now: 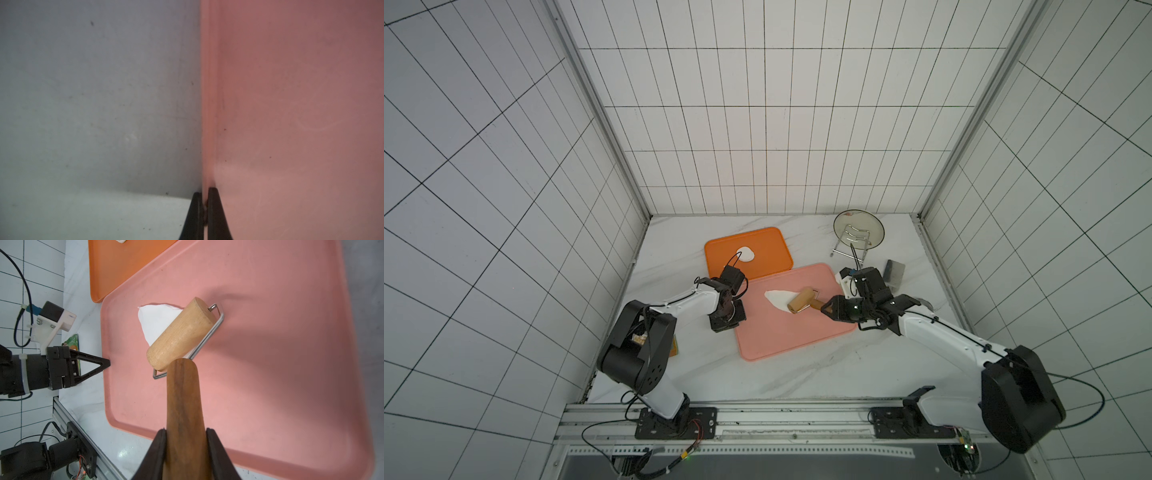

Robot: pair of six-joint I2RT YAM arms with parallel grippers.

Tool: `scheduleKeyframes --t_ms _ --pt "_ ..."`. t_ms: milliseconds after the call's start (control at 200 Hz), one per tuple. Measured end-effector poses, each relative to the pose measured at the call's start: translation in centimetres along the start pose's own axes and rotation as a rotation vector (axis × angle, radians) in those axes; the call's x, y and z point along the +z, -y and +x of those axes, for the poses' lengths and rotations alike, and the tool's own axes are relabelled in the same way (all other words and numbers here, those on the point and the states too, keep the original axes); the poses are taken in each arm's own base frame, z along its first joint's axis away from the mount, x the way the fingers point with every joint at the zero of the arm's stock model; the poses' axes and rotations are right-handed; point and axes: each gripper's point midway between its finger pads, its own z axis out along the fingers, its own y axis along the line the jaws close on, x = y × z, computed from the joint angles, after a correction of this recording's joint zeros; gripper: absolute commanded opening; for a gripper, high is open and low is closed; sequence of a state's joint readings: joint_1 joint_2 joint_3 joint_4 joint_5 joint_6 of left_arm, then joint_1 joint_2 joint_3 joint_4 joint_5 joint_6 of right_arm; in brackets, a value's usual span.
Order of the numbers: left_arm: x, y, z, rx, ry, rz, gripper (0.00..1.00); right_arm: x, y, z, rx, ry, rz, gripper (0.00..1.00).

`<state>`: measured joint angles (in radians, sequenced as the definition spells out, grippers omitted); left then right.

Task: Roll out the dumpling wrappers from the dough
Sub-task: Flatten out the dough on the work surface.

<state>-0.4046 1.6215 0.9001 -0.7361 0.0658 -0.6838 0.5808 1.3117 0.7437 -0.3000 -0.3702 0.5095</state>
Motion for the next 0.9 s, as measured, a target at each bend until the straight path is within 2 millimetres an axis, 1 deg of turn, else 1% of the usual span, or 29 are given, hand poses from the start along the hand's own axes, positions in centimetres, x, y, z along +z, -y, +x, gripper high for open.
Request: scheduleKeyframes --t_ms 80,190,340,445,565,670,790,900 --pt "0.0 0.0 0.0 0.000 0.000 0.000 0.00 0.1 -0.9 -0.3 -0.037 -0.006 0.008 0.00" --pt "0.0 0.0 0.0 0.000 -0.001 0.000 0.00 1.0 -3.0 -0.7 -0.112 -0.008 -0.009 0.00" --pt "0.0 0.0 0.0 0.000 -0.001 0.000 0.00 3.2 -5.1 -1.0 -0.186 -0.052 -0.036 0.00" --pt "0.0 0.0 0.0 0.000 -0.001 0.000 0.00 4.6 -6.0 -2.0 -0.202 -0.064 -0.061 0.00" --pt "0.0 0.0 0.0 0.000 0.000 0.000 0.00 5.9 -6.8 -2.8 -0.199 -0.070 -0.092 0.00" --pt "0.0 0.0 0.0 0.000 0.000 0.000 0.00 6.6 -7.2 -3.1 -0.185 -0.072 -0.115 0.00" --pt "0.0 0.0 0.0 0.000 0.000 0.000 0.00 6.8 -7.6 -2.9 -0.166 -0.083 -0.143 0.00" --pt "0.0 0.0 0.0 0.000 0.000 0.000 0.00 6.7 -7.0 -2.6 -0.143 -0.085 -0.159 0.00"
